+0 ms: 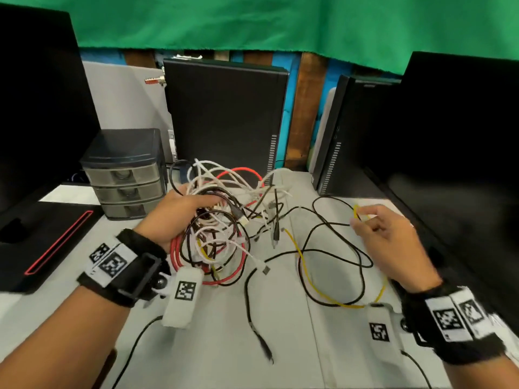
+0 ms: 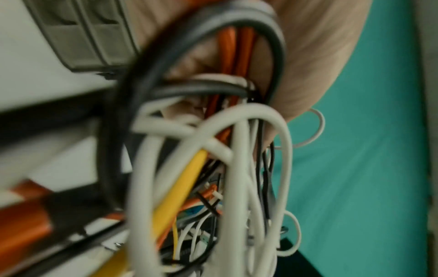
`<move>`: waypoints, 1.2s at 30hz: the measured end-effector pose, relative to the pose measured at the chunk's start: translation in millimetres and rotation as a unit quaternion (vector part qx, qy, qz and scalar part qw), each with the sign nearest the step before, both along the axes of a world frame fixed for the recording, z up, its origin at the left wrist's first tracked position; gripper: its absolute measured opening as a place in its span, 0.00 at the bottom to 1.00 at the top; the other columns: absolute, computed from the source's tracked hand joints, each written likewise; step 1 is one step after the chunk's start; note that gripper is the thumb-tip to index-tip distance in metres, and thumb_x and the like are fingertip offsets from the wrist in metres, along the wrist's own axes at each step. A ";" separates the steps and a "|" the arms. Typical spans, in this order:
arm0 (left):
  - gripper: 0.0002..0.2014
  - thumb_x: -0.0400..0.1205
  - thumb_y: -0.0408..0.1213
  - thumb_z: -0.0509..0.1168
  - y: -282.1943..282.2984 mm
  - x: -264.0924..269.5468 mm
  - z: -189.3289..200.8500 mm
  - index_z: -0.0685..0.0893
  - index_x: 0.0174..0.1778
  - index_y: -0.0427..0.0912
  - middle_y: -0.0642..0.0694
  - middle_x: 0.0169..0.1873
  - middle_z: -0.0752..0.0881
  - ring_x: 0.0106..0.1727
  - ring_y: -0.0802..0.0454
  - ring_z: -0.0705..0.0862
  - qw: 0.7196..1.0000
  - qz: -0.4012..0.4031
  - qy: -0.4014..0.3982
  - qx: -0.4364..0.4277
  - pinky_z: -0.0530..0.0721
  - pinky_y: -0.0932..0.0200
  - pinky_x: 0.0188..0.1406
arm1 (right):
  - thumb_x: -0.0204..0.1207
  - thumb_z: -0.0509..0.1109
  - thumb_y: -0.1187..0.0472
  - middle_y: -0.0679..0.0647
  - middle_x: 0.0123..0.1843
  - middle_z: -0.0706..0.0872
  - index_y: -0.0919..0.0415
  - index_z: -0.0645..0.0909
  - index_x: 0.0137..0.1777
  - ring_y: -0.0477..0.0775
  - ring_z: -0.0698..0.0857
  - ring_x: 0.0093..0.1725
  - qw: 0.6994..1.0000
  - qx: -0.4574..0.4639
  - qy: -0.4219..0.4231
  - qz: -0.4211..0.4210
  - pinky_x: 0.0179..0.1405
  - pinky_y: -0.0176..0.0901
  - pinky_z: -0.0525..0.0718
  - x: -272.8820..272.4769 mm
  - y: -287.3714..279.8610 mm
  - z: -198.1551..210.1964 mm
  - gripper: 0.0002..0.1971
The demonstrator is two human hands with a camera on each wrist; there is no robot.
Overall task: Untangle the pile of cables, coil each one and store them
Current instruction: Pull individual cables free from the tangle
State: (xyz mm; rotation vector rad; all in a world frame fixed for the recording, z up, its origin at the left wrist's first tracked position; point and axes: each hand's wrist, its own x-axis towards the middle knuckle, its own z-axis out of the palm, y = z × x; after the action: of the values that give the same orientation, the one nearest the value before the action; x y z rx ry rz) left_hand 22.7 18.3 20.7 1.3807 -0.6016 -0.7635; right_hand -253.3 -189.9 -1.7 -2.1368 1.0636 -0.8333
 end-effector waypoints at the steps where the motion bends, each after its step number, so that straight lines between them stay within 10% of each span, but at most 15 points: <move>1: 0.15 0.72 0.30 0.71 2.3 1.9 1.3 0.91 0.55 0.37 0.34 0.48 0.92 0.45 0.40 0.92 0.999 0.001 0.049 -0.014 0.89 0.44 0.57 | 0.79 0.72 0.47 0.49 0.37 0.87 0.48 0.83 0.59 0.52 0.84 0.33 0.999 0.015 0.028 0.007 0.42 0.50 0.83 2.2 -1.2 -6.0 0.12; 8: 0.13 0.80 0.38 0.63 1.4 -3.1 2.0 0.92 0.40 0.36 0.41 0.34 0.90 0.31 0.45 0.89 0.974 0.008 0.207 -0.090 0.91 0.53 0.38 | 0.79 0.73 0.51 0.42 0.52 0.85 0.52 0.85 0.61 0.45 0.83 0.54 0.991 -0.128 -0.011 0.050 0.57 0.49 0.83 19.4 48.8 -3.0 0.13; 12: 0.16 0.80 0.40 0.64 2.2 -6.9 6.6 0.86 0.59 0.36 0.38 0.47 0.88 0.45 0.39 0.88 0.968 -0.001 0.231 -0.097 0.83 0.39 0.64 | 0.80 0.72 0.52 0.42 0.45 0.87 0.55 0.89 0.51 0.46 0.86 0.49 0.967 -0.186 -0.115 0.134 0.49 0.48 0.85 25.3 93.2 11.1 0.08; 18: 0.15 0.82 0.40 0.62 0.4 -15.4 14.1 0.83 0.61 0.37 0.41 0.45 0.87 0.39 0.46 0.86 0.964 -0.033 0.246 -0.096 0.87 0.57 0.32 | 0.79 0.74 0.53 0.42 0.41 0.87 0.55 0.90 0.48 0.47 0.86 0.44 0.943 -0.181 -0.168 0.224 0.44 0.45 0.83 43.2 142.8 17.5 0.06; 26: 0.15 0.86 0.38 0.58 -7.0 -30.7 13.9 0.88 0.44 0.36 0.38 0.41 0.89 0.40 0.44 0.89 0.963 -0.051 0.237 -0.120 0.88 0.58 0.31 | 0.79 0.71 0.52 0.42 0.39 0.85 0.52 0.89 0.43 0.45 0.82 0.41 0.949 -0.225 -0.094 0.202 0.39 0.47 0.82 76.3 149.8 -5.2 0.07; 31: 0.17 0.87 0.38 0.55 -6.6 -30.4 12.7 0.86 0.56 0.33 0.35 0.48 0.89 0.43 0.43 0.89 0.946 -0.002 0.290 -0.147 0.90 0.53 0.44 | 0.76 0.73 0.52 0.44 0.43 0.87 0.51 0.87 0.49 0.51 0.83 0.44 0.951 -0.281 -0.046 0.119 0.38 0.45 0.80 88.7 142.7 -12.3 0.06; 36: 0.16 0.87 0.38 0.56 -4.7 -24.6 10.6 0.86 0.46 0.32 0.38 0.38 0.89 0.39 0.46 0.87 0.923 0.043 0.343 -0.169 0.87 0.57 0.51 | 0.75 0.72 0.57 0.45 0.37 0.87 0.49 0.82 0.55 0.51 0.85 0.38 0.958 -0.252 -0.043 0.132 0.34 0.49 0.84 102.6 133.8 -14.0 0.10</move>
State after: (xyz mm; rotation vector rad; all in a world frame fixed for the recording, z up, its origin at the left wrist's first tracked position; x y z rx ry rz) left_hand -1.9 13.7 31.3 0.7391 -0.1043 -0.9529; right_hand -150.7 -56.1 -15.7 -2.5564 0.5350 -1.1422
